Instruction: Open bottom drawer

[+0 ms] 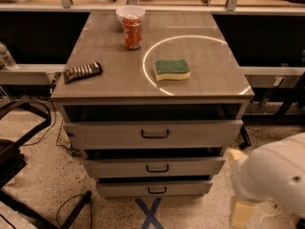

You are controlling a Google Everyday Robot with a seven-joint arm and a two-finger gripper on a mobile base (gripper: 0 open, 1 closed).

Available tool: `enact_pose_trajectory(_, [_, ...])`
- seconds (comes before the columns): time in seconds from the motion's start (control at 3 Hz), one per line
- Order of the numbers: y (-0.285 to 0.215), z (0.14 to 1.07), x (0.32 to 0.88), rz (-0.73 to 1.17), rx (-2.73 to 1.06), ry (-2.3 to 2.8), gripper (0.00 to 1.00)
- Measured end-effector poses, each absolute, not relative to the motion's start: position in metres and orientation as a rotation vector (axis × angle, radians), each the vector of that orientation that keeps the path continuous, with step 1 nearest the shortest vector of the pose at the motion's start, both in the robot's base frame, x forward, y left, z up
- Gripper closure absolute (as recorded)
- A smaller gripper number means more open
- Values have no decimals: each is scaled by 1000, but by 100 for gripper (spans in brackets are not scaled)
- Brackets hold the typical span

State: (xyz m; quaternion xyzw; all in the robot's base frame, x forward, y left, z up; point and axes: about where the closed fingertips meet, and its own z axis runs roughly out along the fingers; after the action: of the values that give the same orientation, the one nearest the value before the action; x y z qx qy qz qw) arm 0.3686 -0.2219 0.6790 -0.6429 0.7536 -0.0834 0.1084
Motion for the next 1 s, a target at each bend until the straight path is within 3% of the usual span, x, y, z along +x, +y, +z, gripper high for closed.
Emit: enact_pose_trajectory(1.0, [-173,523,385,-181,-1939,2182,0])
